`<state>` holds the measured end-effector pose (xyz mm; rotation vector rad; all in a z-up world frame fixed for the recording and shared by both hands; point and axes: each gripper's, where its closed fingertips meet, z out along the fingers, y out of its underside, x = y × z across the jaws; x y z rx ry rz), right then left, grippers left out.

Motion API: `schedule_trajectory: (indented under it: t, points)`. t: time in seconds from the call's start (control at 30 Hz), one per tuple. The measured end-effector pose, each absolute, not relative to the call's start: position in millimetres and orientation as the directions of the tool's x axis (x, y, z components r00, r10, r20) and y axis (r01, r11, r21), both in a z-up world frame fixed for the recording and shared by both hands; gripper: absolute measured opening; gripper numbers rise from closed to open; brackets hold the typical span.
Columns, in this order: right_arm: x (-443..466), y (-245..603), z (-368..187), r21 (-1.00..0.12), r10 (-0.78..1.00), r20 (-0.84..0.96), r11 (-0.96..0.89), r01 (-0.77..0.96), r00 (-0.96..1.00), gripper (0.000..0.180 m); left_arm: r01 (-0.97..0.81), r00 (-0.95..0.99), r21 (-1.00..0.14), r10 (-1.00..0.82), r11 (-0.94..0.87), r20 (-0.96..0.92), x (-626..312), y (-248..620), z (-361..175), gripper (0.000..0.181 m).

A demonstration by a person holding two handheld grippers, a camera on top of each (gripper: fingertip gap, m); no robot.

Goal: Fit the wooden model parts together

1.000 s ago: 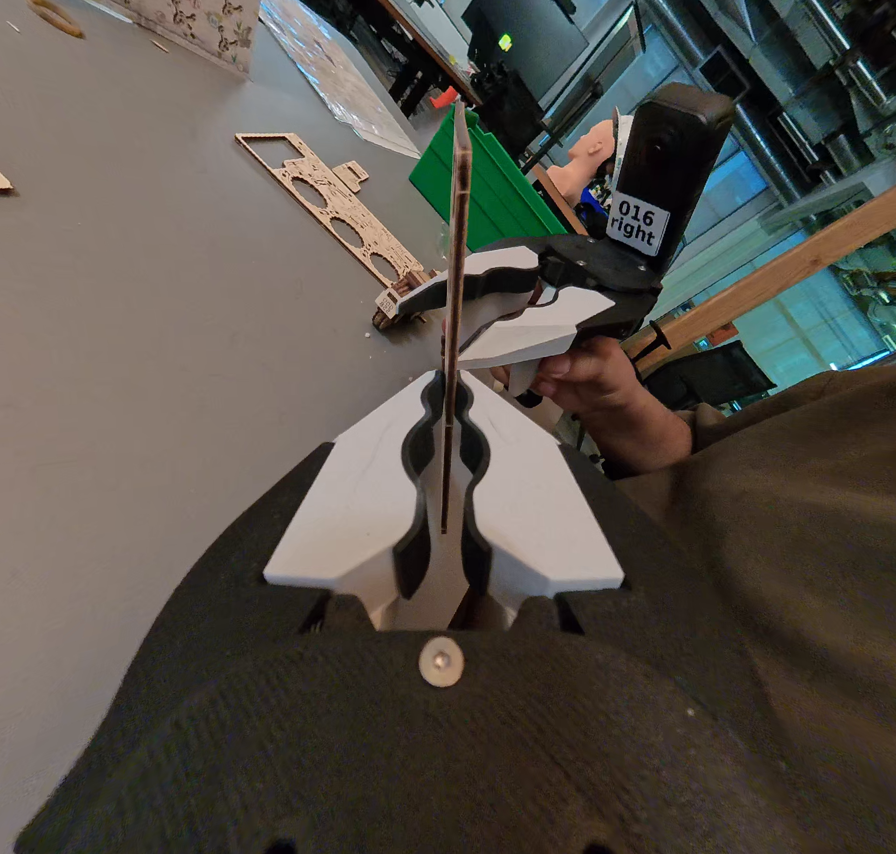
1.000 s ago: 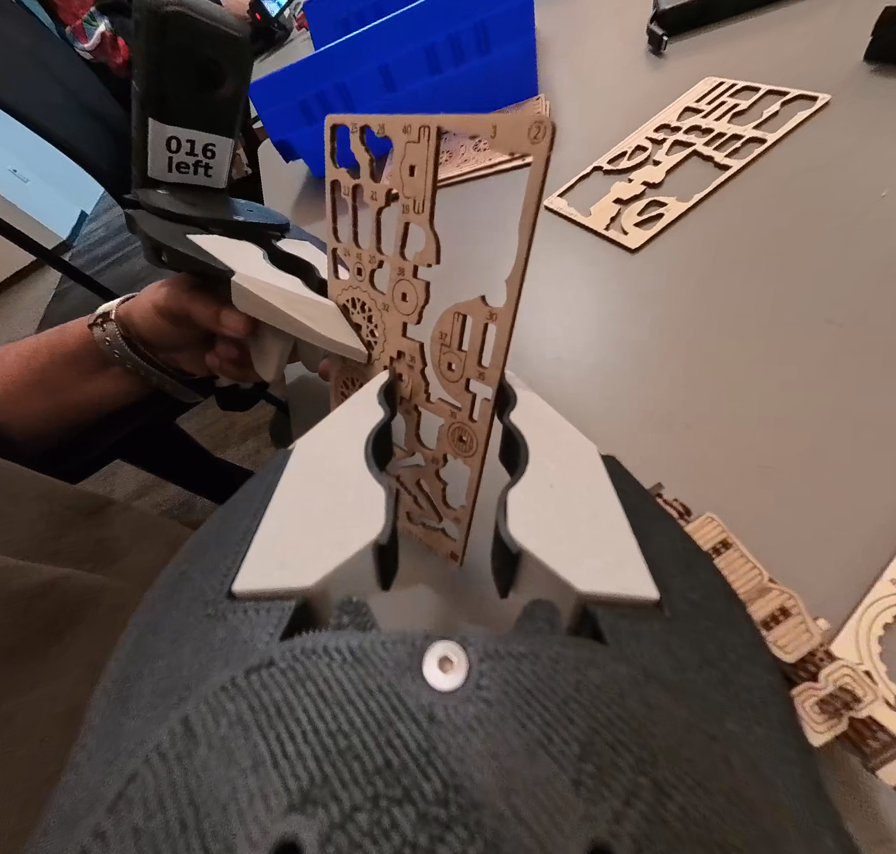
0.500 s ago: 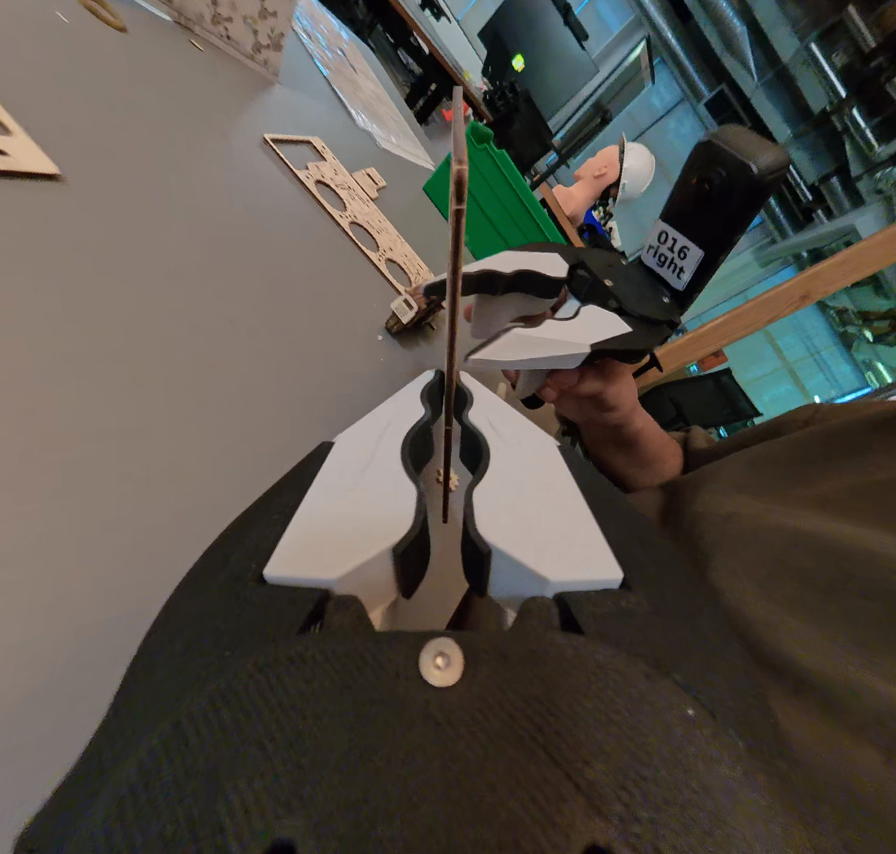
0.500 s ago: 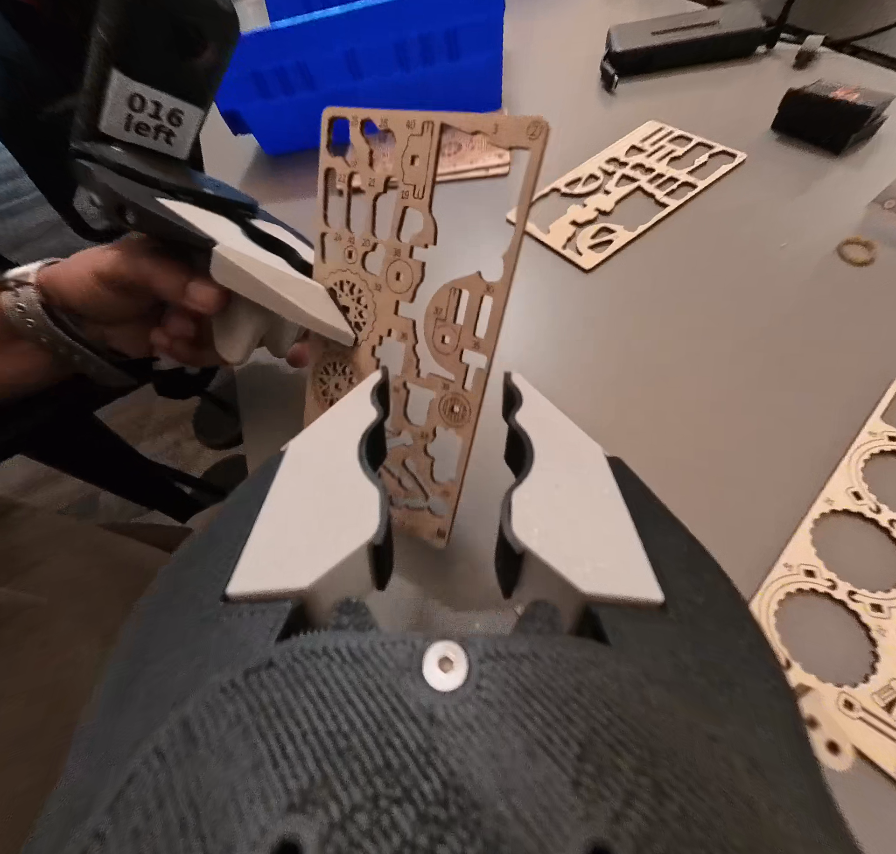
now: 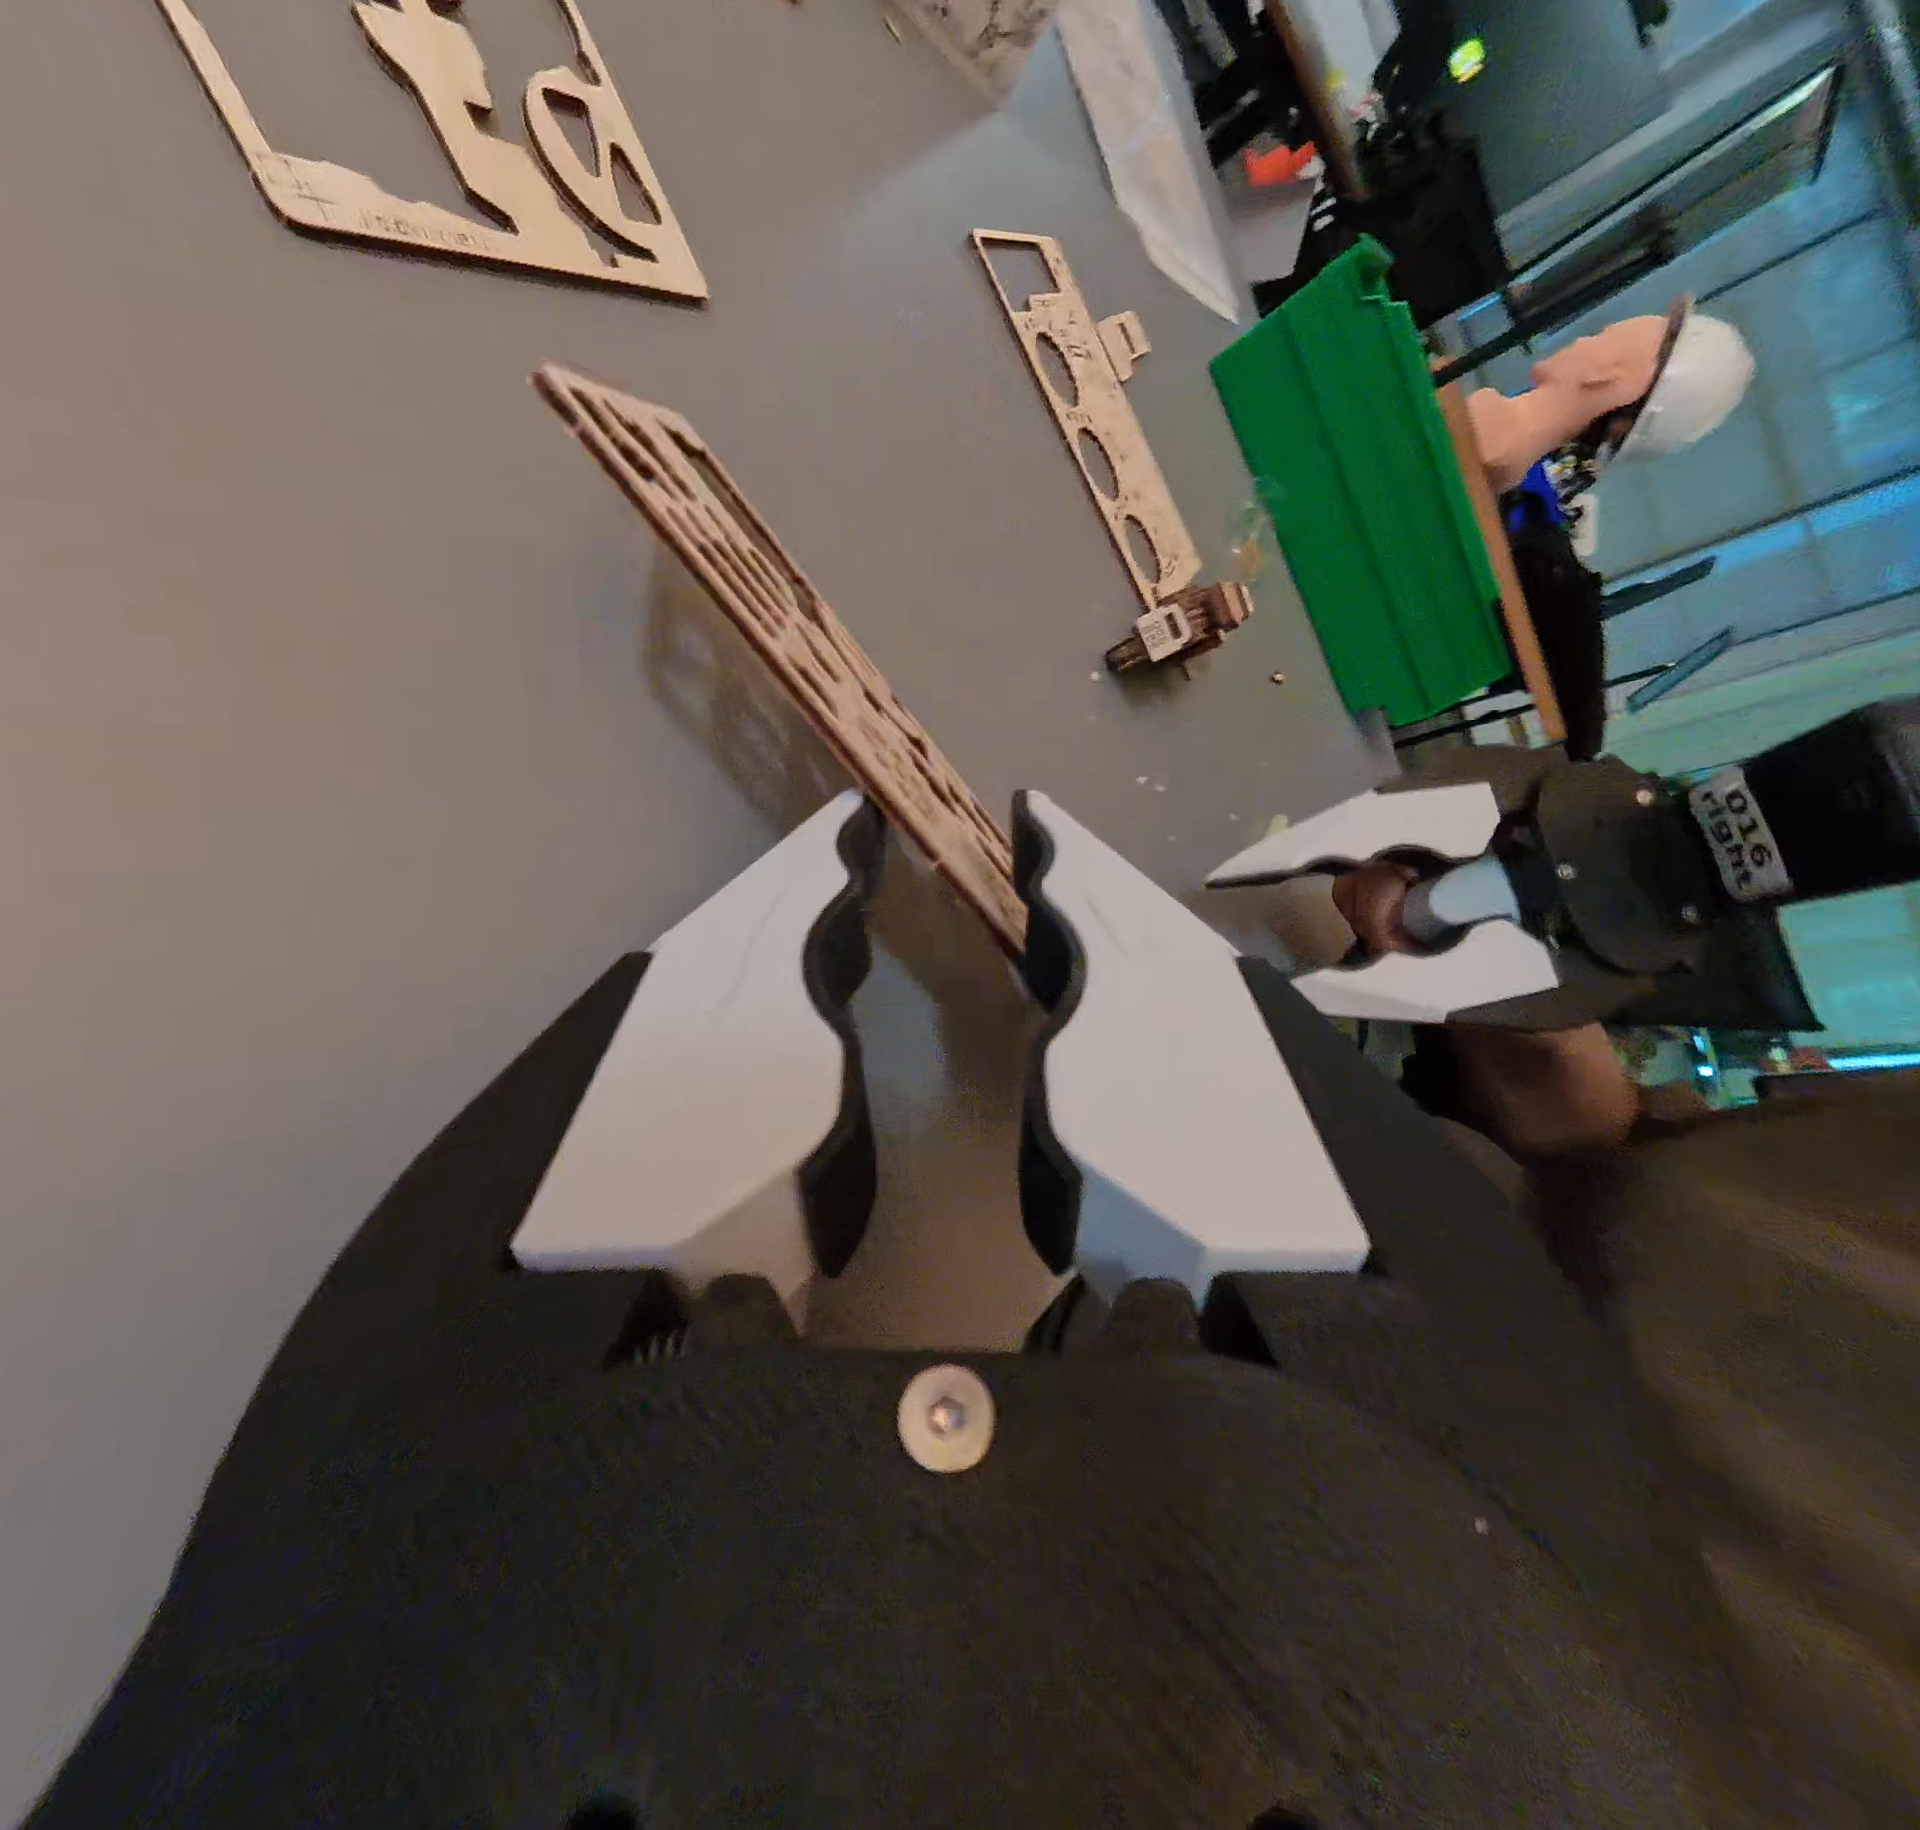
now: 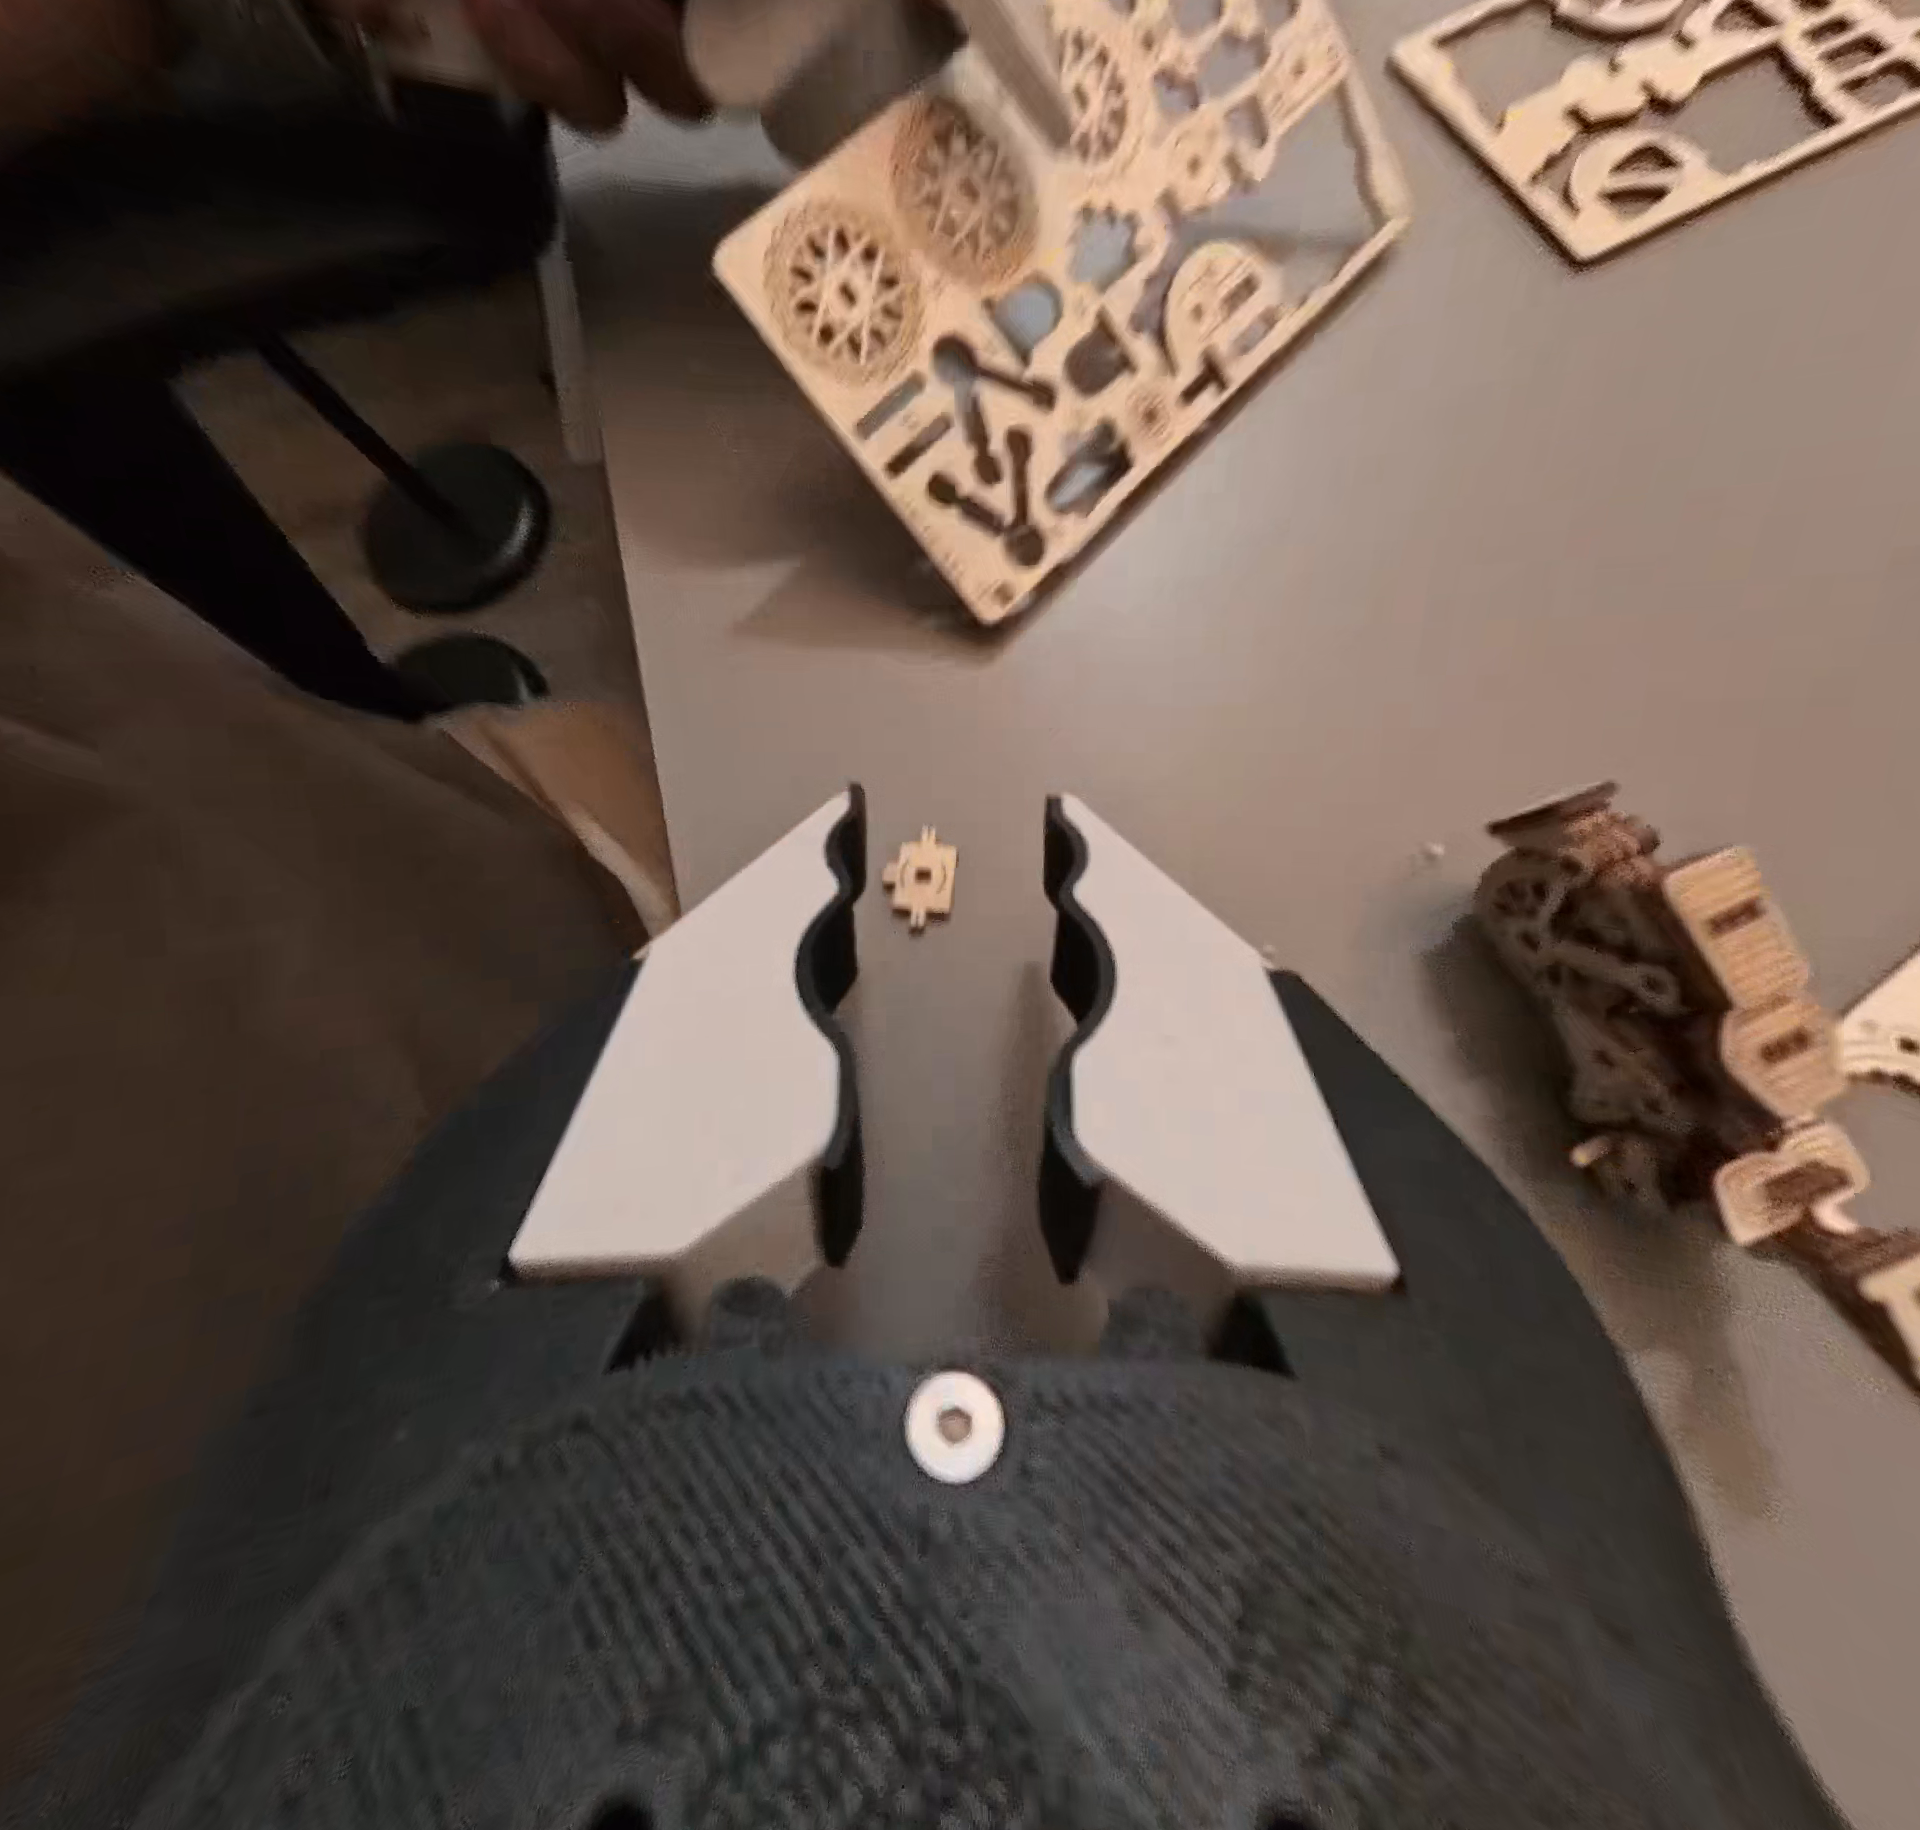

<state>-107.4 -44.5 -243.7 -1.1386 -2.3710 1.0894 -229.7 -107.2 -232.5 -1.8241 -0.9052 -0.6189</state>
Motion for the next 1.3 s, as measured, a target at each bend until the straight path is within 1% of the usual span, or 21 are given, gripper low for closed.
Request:
schedule_trajectory:
  t: [0.1, 0.17, 0.2, 0.23, 0.27, 0.33, 0.4, 0.47, 0.53, 0.63, 0.77, 0.87, 0.93, 0.97, 1.0, 1.03, 1.07, 1.13, 1.17, 1.3]
  points:
    - [-99, -45, -261, -0.703, 0.765, -0.051, 0.43, 0.567, -0.643, 0.033, 0.781, 0.624, -0.562, 0.341, -0.272, 0.703, -230, -106, -235, 0.031]
    - [-95, -46, -270, -0.679, 0.762, -0.064, 0.44, 0.587, -0.645, 0.033, 0.766, 0.642, -0.574, 0.363, -0.29, 0.675, -230, -105, -237, 0.04]
    - [-96, -46, -273, -0.675, 0.762, -0.061, 0.444, 0.589, -0.644, 0.029, 0.758, 0.652, -0.579, 0.377, -0.3, 0.658, -231, -105, -239, 0.044]
    - [-97, -45, -275, -0.679, 0.765, -0.042, 0.45, 0.58, -0.642, 0.02, 0.748, 0.663, -0.584, 0.386, -0.314, 0.641, -230, -105, -240, 0.049]
    - [-99, -43, -275, -0.682, 0.767, -0.013, 0.463, 0.567, -0.642, 0.014, 0.736, 0.677, -0.591, 0.396, -0.331, 0.621, -229, -105, -241, 0.057]
    - [-99, -43, -275, -0.679, 0.764, 0.01, 0.478, 0.557, -0.645, 0.014, 0.709, 0.705, -0.6, 0.4, -0.37, 0.586, -226, -104, -243, 0.074]
    - [-100, -43, -275, -0.682, 0.768, 0.012, 0.475, 0.556, -0.641, 0.014, 0.694, 0.72, -0.59, 0.363, -0.413, 0.592, -216, -102, -243, 0.1]
    - [-101, -40, -272, -0.692, 0.775, 0.023, 0.468, 0.549, -0.631, 0.014, 0.689, 0.724, -0.58, 0.375, -0.434, 0.579, -216, -104, -246, 0.107]
    - [-103, -38, -261, -0.731, 0.787, 0.022, 0.434, 0.527, -0.617, 0.014, 0.673, 0.739, -0.606, 0.393, -0.424, 0.547, -223, -105, -244, 0.112]
    - [-105, -35, -240, -0.803, 0.806, -0.039, 0.327, 0.499, -0.59, 0.014, 0.649, 0.757, -0.657, 0.414, -0.384, 0.506, -236, -108, -231, 0.116]
    - [-105, -23, -212, -0.873, 0.813, -0.166, 0.142, 0.467, -0.558, 0.014, 0.605, 0.785, -0.733, 0.385, -0.31, 0.485, -245, -102, -208, 0.114]
    - [-107, -4, -192, -0.9, 0.82, -0.256, -0.009, 0.436, -0.512, 0.014, 0.58, 0.811, -0.779, 0.264, -0.239, 0.523, -229, -80, -185, 0.106]
    - [-109, 11, -177, -0.912, 0.818, -0.301, -0.097, 0.4, -0.489, 0.014, 0.575, 0.818, -0.791, 0.16, -0.209, 0.552, -211, -60, -175, 0.096]
    - [-110, 20, -169, -0.919, 0.82, -0.311, -0.129, 0.373, -0.481, 0.014, 0.57, 0.821, -0.798, 0.111, -0.196, 0.559, -201, -49, -171, 0.088]
    - [-110, 27, -162, -0.925, 0.822, -0.314, -0.154, 0.346, -0.474, 0.014, 0.554, 0.831, -0.815, 0.066, -0.169, 0.552, -194, -39, -164, 0.074]
    - [-111, 34, -155, -0.931, 0.824, -0.314, -0.17, 0.324, -0.471, 0.013, 0.531, 0.846, -0.839, 0.024, -0.118, 0.532, -187, -30, -154, 0.053]
    - [-111, 41, -148, -0.936, 0.827, -0.311, -0.18, 0.303, -0.468, 0.013, 0.505, 0.862, -0.861, -0.02, -0.06, 0.507, -179, -22, -143, 0.04]
    - [-112, 52, -136, -0.946, 0.83, -0.303, -0.202, 0.254, -0.468, 0.013, 0.473, 0.877, -0.881, -0.088, -0.009, 0.472, -163, -5, -128, 0.034]
    - [-112, 56, -130, -0.948, 0.826, -0.305, -0.217, 0.231, -0.474, 0.013, 0.464, 0.878, -0.885, -0.117, -0.027, 0.464, -154, 5, -127, 0.031]
    - [-103, 65, -117, -0.933, 0.773, -0.357, -0.323, 0.16, -0.525, 0.013, 0.416, 0.876, -0.897, -0.198, -0.147, 0.439, -125, 42, -138, 0.034]
